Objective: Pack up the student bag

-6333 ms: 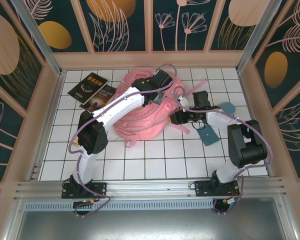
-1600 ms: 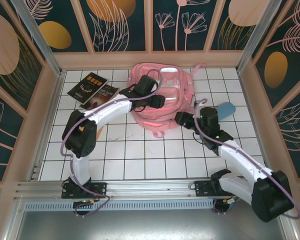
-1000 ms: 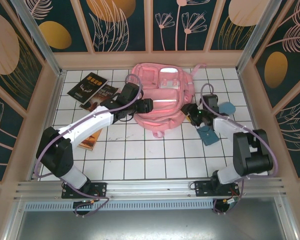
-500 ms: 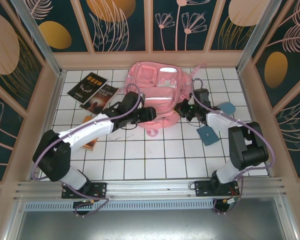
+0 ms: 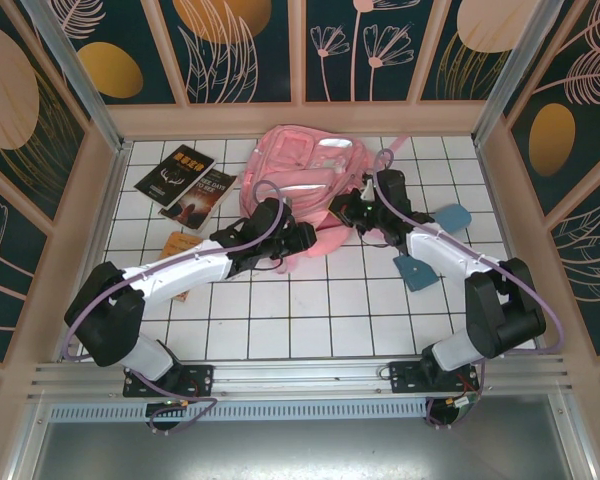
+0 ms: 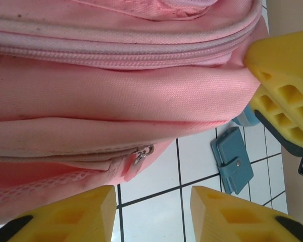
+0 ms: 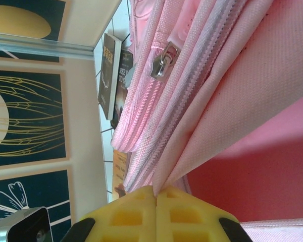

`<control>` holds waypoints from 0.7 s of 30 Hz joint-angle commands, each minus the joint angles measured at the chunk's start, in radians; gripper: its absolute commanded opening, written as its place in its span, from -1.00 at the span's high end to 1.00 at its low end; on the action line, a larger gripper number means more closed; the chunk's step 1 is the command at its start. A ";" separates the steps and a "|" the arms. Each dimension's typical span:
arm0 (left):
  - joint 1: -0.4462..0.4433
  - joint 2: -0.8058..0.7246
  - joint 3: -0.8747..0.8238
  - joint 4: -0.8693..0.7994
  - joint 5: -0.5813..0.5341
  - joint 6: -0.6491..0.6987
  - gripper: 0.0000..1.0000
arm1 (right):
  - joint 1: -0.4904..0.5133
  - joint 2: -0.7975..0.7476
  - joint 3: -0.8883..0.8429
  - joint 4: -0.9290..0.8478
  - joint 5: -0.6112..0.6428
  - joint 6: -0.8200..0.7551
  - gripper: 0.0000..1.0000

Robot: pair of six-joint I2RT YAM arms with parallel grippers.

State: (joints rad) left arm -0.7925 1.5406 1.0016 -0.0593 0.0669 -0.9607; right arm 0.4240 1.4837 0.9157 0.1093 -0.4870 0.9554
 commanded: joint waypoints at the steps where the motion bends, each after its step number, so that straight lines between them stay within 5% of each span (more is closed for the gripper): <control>1: -0.008 0.020 -0.006 0.088 0.000 0.019 0.32 | 0.021 -0.039 0.069 0.092 -0.024 0.020 1.00; 12: -0.012 0.059 0.000 -0.005 -0.104 0.032 0.18 | 0.036 -0.030 0.084 0.094 -0.030 0.026 1.00; 21: -0.012 0.085 0.049 -0.027 -0.164 0.012 0.35 | 0.066 -0.042 0.096 0.096 -0.038 0.032 1.00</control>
State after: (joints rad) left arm -0.8009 1.6093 1.0119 -0.0532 -0.0265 -0.9375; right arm 0.4614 1.4837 0.9478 0.1093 -0.4870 0.9794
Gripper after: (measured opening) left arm 0.328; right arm 0.049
